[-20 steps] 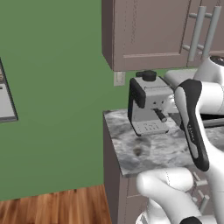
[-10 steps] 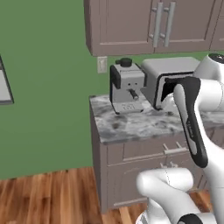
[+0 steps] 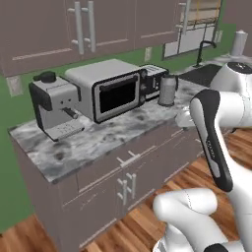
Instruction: Navigate to the stove.
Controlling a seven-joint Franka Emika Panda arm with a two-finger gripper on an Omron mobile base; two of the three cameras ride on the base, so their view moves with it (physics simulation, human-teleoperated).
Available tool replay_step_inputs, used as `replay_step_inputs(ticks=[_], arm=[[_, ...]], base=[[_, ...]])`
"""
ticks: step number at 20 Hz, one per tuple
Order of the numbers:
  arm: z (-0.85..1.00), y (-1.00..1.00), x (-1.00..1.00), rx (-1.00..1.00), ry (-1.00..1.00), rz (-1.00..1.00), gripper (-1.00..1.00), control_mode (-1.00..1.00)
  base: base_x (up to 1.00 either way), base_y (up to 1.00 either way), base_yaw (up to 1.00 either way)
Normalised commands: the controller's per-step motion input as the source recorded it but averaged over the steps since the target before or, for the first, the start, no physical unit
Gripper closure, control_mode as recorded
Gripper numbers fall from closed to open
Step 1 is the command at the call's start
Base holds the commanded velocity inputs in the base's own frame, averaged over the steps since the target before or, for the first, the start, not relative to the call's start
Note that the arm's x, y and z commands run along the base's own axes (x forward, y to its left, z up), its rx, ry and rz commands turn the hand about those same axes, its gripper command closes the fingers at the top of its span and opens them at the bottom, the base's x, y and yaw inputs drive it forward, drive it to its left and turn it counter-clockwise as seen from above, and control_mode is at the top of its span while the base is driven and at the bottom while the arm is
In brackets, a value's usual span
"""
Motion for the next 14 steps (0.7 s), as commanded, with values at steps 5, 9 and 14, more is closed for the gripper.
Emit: replay_step_inputs(ticks=[5, 9, 14], arm=[[0.0, 0.0, 0.0, 0.0, 0.0, 0.0, -1.0, 1.0], [0.0, 0.0, 0.0, 0.0, 0.0, 0.0, -1.0, 1.0], [0.0, 0.0, 0.0, 0.0, 0.0, 0.0, -1.0, 1.0]], base=[[-0.11, 0.0, -0.89], [0.13, -0.31, -0.39], [0.08, -0.39, -0.81]])
